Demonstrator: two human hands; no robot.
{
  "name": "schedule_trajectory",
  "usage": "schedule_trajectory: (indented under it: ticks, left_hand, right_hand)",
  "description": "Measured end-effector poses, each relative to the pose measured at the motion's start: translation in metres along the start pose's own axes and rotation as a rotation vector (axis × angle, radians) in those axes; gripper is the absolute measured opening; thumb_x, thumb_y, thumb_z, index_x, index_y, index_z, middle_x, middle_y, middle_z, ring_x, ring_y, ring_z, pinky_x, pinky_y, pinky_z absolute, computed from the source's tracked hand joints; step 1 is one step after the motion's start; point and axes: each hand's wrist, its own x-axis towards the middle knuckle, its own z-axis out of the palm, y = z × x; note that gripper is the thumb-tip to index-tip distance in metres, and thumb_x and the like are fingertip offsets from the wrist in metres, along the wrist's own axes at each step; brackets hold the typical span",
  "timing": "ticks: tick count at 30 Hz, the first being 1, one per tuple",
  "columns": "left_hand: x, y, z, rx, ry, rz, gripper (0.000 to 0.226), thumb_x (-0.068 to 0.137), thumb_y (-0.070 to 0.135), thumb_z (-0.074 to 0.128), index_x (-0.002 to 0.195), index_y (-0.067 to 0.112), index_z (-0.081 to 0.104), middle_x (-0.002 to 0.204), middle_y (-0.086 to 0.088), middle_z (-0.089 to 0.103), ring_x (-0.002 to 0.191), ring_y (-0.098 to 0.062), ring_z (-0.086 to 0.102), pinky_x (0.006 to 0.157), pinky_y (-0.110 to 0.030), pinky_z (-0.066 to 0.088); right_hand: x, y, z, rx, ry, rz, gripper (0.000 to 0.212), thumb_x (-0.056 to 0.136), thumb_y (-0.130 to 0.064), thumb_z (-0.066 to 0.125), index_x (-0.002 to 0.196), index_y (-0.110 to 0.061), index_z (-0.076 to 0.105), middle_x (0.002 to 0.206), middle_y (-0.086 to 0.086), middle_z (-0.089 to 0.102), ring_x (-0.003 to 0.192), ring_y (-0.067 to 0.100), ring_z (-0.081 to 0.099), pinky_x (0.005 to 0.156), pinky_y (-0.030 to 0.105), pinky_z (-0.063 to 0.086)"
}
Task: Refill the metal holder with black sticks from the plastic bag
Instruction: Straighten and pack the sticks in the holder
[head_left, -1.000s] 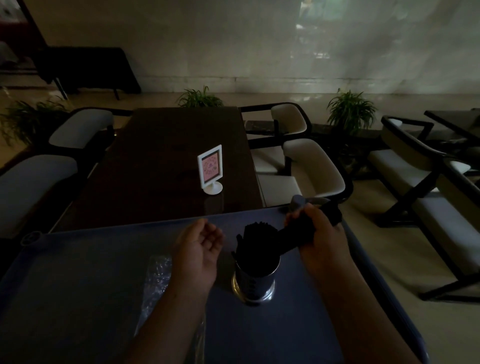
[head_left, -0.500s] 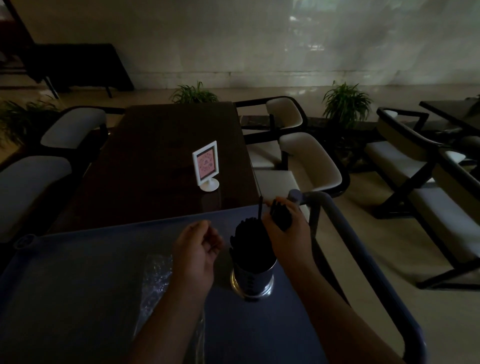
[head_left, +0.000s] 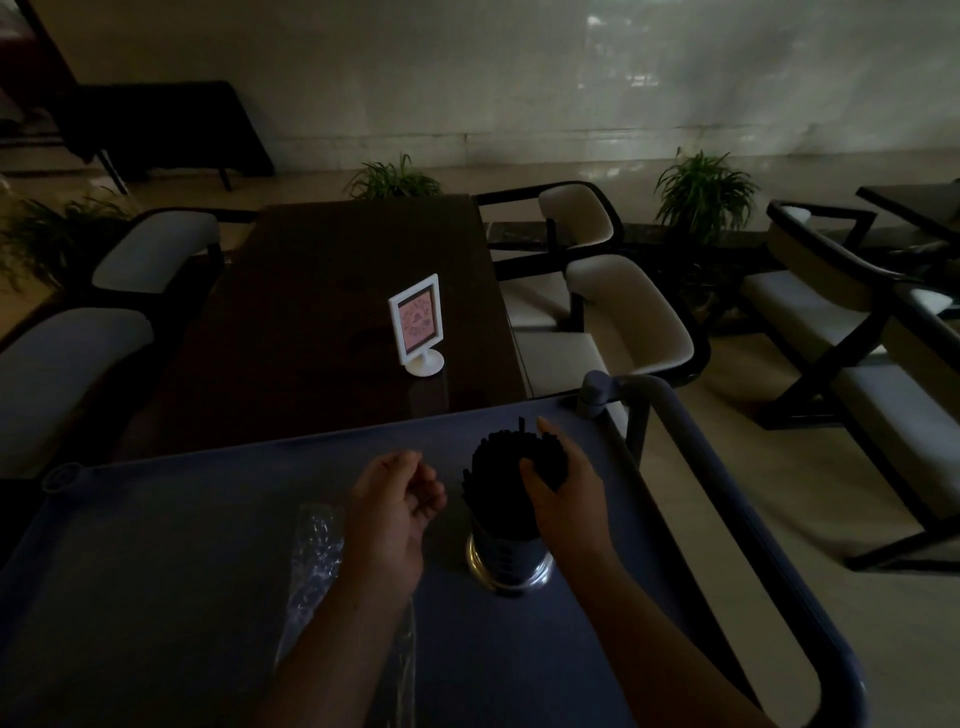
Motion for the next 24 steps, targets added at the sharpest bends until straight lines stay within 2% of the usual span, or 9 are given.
schedule_trajectory:
  ticks: [2,4,6,8,11,15,17,21,24]
  left_hand:
    - [0.0,-0.001,-0.002,-0.005,0.005,-0.005,0.018,0.092,0.011,0.056,0.075,0.015,0.061,0.062,0.0,0.063,0.06,-0.015,0.06,0.06,-0.031,0.049]
    - [0.0,-0.002,-0.003,-0.017,0.022,-0.021,0.018,0.092,0.011,0.056,0.075,0.015,0.061,0.062,0.0,0.062,0.06,-0.015,0.059,0.06,-0.032,0.049]
    - [0.001,-0.003,-0.004,-0.038,0.042,-0.038,0.019,0.093,0.011,0.055,0.075,0.015,0.06,0.063,-0.001,0.06,0.06,-0.015,0.057,0.061,-0.031,0.047]
    - [0.001,-0.003,-0.004,-0.048,0.05,-0.043,0.02,0.094,0.01,0.053,0.075,0.014,0.059,0.064,-0.002,0.059,0.06,-0.016,0.056,0.06,-0.031,0.046]
    - [-0.001,-0.005,-0.003,-0.045,0.044,-0.045,0.02,0.093,0.01,0.054,0.075,0.014,0.06,0.064,-0.002,0.06,0.06,-0.015,0.057,0.06,-0.031,0.047]
    - [-0.003,-0.006,-0.002,-0.063,0.037,-0.056,0.017,0.092,0.01,0.055,0.076,0.014,0.06,0.065,-0.002,0.061,0.063,-0.017,0.057,0.061,-0.032,0.048]
    - [-0.003,-0.006,-0.001,-0.067,0.038,-0.059,0.019,0.093,0.01,0.055,0.076,0.015,0.06,0.064,-0.001,0.062,0.063,-0.017,0.058,0.061,-0.032,0.048]
    - [-0.005,-0.007,-0.004,-0.066,0.028,-0.065,0.019,0.092,0.011,0.056,0.074,0.016,0.061,0.064,-0.001,0.064,0.062,-0.016,0.06,0.061,-0.032,0.049]
    - [-0.006,-0.007,-0.008,-0.071,0.03,-0.065,0.02,0.092,0.011,0.056,0.074,0.016,0.062,0.064,-0.001,0.064,0.06,-0.015,0.061,0.061,-0.032,0.049]
  right_hand:
    - [-0.001,0.001,-0.001,-0.028,-0.001,-0.006,0.066,0.083,-0.021,0.072,0.138,-0.038,0.041,0.136,-0.008,0.051,0.121,0.002,0.046,0.092,0.015,0.042]
    - [-0.002,0.0,-0.003,-0.047,-0.011,-0.009,0.076,0.079,-0.024,0.076,0.141,-0.037,0.035,0.135,-0.006,0.051,0.123,0.007,0.047,0.098,0.028,0.046]
    - [-0.004,-0.003,-0.006,-0.049,-0.024,-0.027,0.08,0.077,-0.028,0.078,0.142,-0.036,0.032,0.133,-0.007,0.052,0.122,0.006,0.049,0.098,0.032,0.047]
    - [-0.006,-0.008,-0.009,0.004,-0.038,-0.051,0.073,0.079,-0.033,0.074,0.14,-0.036,0.034,0.133,-0.009,0.052,0.121,0.004,0.05,0.097,0.031,0.047]
    - [-0.005,-0.017,-0.014,0.02,-0.021,-0.137,0.051,0.087,-0.04,0.062,0.134,-0.036,0.044,0.128,-0.012,0.052,0.117,-0.003,0.049,0.094,0.023,0.046]
    - [0.008,-0.029,-0.013,-0.025,-0.022,-0.211,0.028,0.095,-0.037,0.049,0.121,-0.033,0.057,0.117,-0.013,0.056,0.108,-0.004,0.054,0.09,0.023,0.048]
    - [0.017,-0.034,-0.009,-0.026,-0.032,-0.14,0.027,0.095,-0.039,0.047,0.119,-0.032,0.058,0.111,-0.009,0.061,0.1,-0.001,0.059,0.084,0.024,0.05]
    - [0.033,-0.037,-0.003,-0.039,-0.089,0.041,0.006,0.093,-0.042,0.052,0.094,-0.039,0.057,0.08,-0.01,0.065,0.072,-0.001,0.063,0.063,0.019,0.048]
    - [0.036,-0.029,0.003,-0.087,-0.092,0.073,0.008,0.093,-0.039,0.054,0.094,-0.031,0.057,0.078,-0.011,0.063,0.073,0.001,0.061,0.066,0.022,0.049]
